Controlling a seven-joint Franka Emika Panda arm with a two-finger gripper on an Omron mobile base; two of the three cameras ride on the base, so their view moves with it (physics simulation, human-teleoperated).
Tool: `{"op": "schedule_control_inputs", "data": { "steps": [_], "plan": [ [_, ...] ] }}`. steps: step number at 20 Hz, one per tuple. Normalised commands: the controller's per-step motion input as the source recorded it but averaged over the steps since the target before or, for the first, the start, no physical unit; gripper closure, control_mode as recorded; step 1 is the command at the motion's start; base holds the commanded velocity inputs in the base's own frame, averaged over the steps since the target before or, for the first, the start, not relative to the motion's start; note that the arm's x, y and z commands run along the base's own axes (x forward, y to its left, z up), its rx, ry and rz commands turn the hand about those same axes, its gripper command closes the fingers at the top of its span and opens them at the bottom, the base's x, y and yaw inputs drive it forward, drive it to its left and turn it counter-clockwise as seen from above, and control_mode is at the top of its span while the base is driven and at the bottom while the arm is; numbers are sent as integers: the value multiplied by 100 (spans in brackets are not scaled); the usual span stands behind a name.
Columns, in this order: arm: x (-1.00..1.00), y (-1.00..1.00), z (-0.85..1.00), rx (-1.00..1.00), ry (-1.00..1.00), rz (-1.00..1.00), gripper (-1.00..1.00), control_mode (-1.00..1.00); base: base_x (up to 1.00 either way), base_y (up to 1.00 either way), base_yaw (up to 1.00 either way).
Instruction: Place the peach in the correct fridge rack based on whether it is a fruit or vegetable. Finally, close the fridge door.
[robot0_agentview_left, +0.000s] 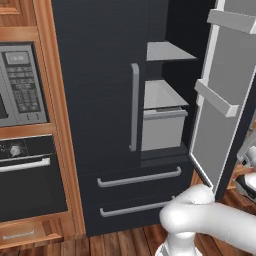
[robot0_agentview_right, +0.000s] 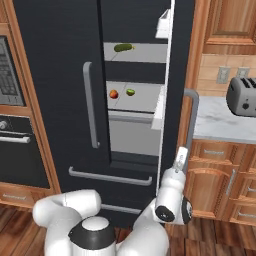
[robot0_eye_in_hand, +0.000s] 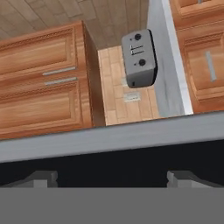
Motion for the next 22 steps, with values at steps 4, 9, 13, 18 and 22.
{"op": "schedule_control_inputs", "data": {
  "steps": [4, 9, 13, 18, 22],
  "plan": [
    [34, 1, -3, 9, 0, 56, -100, -100, 0, 0, 0],
    [47, 9, 4, 6, 0, 62, -100, -100, 0, 0, 0],
    [85, 0, 12, 11, 0, 55, -100, -100, 0, 0, 0],
    [99, -9, 10, 10, 0, 42, -100, -100, 0, 0, 0],
    [99, -3, 6, 6, 0, 19, -100, -100, 0, 0, 0]
  ]
}}
